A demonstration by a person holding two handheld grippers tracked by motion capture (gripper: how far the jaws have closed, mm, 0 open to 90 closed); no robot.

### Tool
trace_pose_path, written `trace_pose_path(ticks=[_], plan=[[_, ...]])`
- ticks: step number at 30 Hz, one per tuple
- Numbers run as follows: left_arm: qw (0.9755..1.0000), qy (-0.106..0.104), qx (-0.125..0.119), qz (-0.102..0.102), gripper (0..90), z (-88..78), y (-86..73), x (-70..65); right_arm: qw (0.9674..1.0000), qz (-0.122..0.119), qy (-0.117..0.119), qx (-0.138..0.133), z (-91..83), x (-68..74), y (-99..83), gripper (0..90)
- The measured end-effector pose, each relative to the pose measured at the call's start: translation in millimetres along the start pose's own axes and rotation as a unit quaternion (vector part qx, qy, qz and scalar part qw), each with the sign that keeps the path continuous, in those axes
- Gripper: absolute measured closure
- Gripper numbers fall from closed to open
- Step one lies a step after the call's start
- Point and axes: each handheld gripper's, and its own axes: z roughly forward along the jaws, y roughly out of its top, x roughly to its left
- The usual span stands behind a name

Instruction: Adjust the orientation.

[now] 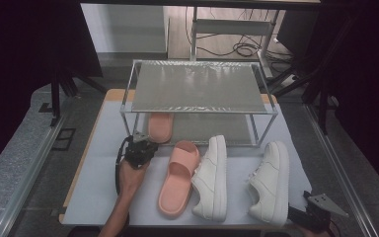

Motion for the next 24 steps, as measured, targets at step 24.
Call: trace_pose_path(ticks=[24], plan=[[0.9990, -0.040, -0.015, 0.009, 76.1, -50.2, -8.0, -23.8, 1.0000, 0.000, 0.000, 0.000, 0.0, 0.1, 0.0, 10.2]])
